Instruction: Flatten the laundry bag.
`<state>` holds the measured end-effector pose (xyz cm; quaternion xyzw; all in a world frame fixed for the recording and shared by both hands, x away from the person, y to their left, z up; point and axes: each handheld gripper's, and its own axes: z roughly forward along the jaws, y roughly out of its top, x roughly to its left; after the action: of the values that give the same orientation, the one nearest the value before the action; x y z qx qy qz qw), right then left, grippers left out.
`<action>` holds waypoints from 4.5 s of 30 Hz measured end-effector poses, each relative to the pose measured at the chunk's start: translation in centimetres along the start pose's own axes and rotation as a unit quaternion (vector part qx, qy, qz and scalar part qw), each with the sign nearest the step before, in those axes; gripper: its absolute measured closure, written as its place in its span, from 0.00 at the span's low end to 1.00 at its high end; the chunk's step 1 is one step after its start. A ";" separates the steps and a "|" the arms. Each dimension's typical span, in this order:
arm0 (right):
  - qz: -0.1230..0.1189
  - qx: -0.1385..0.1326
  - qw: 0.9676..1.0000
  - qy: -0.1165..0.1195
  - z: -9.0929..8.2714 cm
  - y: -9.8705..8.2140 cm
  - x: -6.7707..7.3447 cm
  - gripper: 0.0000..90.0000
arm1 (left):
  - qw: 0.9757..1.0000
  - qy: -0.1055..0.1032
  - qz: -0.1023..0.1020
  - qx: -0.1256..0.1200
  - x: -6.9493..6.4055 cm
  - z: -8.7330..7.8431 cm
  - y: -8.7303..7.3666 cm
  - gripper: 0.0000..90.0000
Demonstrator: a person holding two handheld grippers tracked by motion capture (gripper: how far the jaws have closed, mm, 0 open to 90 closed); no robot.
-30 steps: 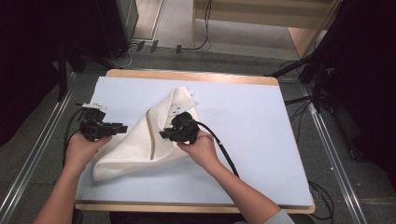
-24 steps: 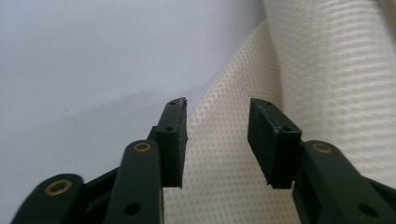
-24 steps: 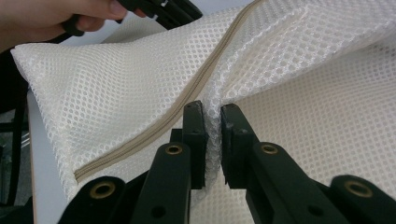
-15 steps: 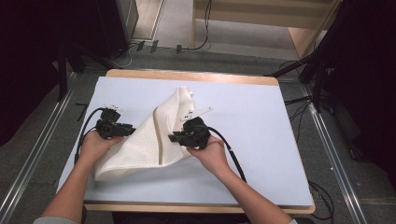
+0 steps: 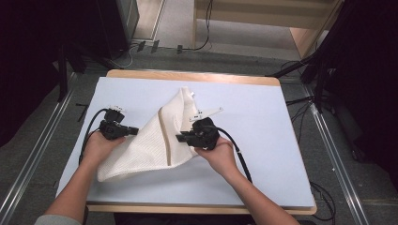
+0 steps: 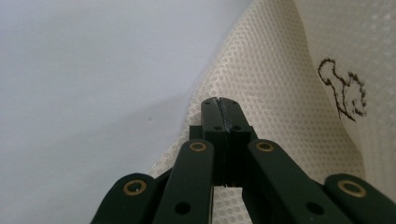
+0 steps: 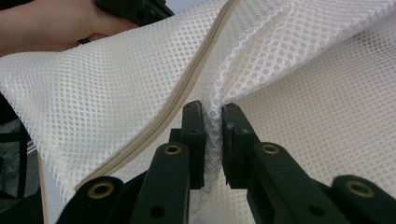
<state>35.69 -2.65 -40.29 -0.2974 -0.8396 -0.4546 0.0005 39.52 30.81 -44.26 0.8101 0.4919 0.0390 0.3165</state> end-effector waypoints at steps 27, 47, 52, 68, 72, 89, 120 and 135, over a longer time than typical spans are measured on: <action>0.019 -0.013 0.998 -0.058 -6.6 -3.0 -2.7 0.93 | 0.986 0.041 -0.121 -0.112 4.4 -5.0 -0.6 1.00; 0.071 0.016 0.993 -0.093 -10.9 -9.3 -4.6 0.92 | 0.991 0.023 -0.074 -0.110 3.0 -6.6 -1.5 0.89; 0.060 0.015 0.994 -0.085 -10.9 -9.4 -4.5 0.68 | 0.993 0.022 -0.063 -0.098 3.2 -5.5 0.2 0.65; 0.059 -0.038 0.991 -0.117 -8.1 -6.0 -9.0 0.47 | 0.996 0.009 -0.053 -0.075 4.3 -2.2 2.8 0.55; 0.060 -0.031 0.990 -0.125 -6.1 -5.0 -10.2 0.42 | 0.997 0.012 -0.050 -0.056 4.3 -1.0 2.8 0.55; 0.055 0.032 0.985 -0.158 -1.3 -5.9 -12.2 0.68 | 1.000 -0.005 -0.028 0.007 3.8 1.0 2.5 0.90; 0.070 0.007 0.982 -0.176 -9.1 -7.6 -11.4 1.00 | 0.990 0.014 -0.095 -0.107 6.1 -3.7 1.9 0.97; 0.085 0.038 0.981 -0.171 -10.4 -11.0 -9.9 1.00 | 0.990 0.016 -0.105 -0.094 6.7 -1.4 3.1 0.97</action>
<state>35.57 -20.06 -45.26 -0.4410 -0.8156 -0.3628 -0.0930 44.79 35.99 -43.13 0.7196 0.5737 0.0645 0.3857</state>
